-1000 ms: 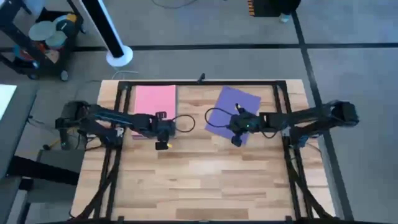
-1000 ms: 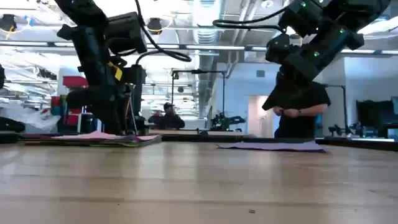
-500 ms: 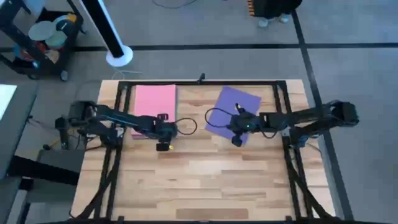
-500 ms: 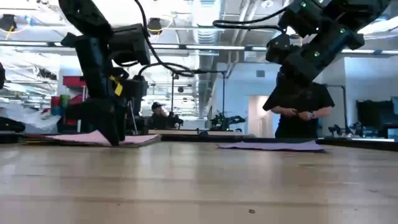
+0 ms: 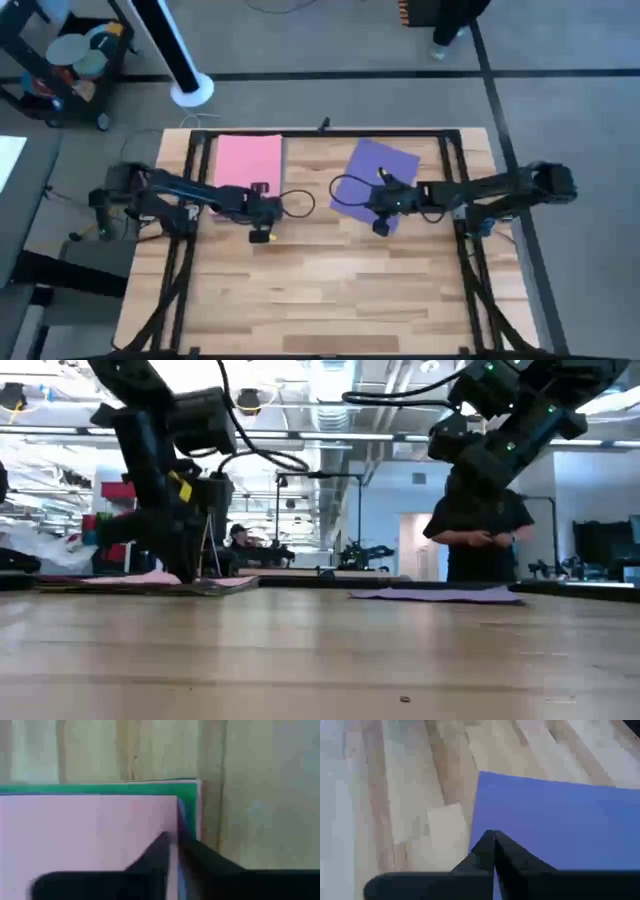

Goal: Organize paper
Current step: Put the pink paper on the bottom right of the table

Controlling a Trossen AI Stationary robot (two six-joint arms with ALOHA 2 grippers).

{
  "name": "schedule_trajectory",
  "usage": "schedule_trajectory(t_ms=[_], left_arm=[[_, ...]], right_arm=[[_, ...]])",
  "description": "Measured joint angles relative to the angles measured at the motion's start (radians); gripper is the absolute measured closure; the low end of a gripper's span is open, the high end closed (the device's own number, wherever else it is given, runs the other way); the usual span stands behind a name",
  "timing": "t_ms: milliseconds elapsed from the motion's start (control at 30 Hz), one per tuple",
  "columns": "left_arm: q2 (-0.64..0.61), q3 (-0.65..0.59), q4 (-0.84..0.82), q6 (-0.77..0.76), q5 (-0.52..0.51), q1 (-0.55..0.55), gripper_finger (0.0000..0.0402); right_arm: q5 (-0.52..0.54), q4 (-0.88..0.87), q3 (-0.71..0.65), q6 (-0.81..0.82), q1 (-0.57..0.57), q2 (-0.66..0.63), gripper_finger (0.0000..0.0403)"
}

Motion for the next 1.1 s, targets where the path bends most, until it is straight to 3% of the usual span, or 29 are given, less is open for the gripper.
schedule_trajectory(t_ms=[133, 300, 500, 567, 667, 733, 1100], left_arm=[[-0.047, 0.000, -0.011, -0.032, 0.063, -0.010, 0.0400], [-0.112, 0.013, -0.002, -0.099, 0.256, -0.046, 0.0401], [-0.144, 0.070, 0.026, -0.152, 0.360, -0.142, 0.0401], [-0.135, 0.086, 0.078, -0.147, 0.457, -0.182, 0.0401], [-0.113, 0.105, 0.156, -0.110, 0.723, -0.229, 0.0401], [-0.103, 0.116, 0.196, -0.110, 0.838, -0.248, 0.0401], [-0.102, 0.208, 0.222, -0.164, 0.824, -0.242, 0.0380]], right_arm=[[0.000, 0.000, 0.000, 0.000, 0.000, 0.000, 0.0403], [0.000, 0.000, 0.000, -0.001, 0.000, 0.000, 0.0403], [0.000, 0.000, 0.000, -0.001, 0.000, 0.000, 0.0403], [0.000, -0.003, 0.000, -0.001, 0.001, 0.000, 0.0403], [0.000, -0.003, 0.000, -0.009, 0.002, 0.000, 0.0403], [0.000, -0.003, 0.000, -0.011, 0.002, 0.000, 0.0403], [0.000, -0.004, 0.000, -0.017, 0.004, 0.000, 0.0403]])
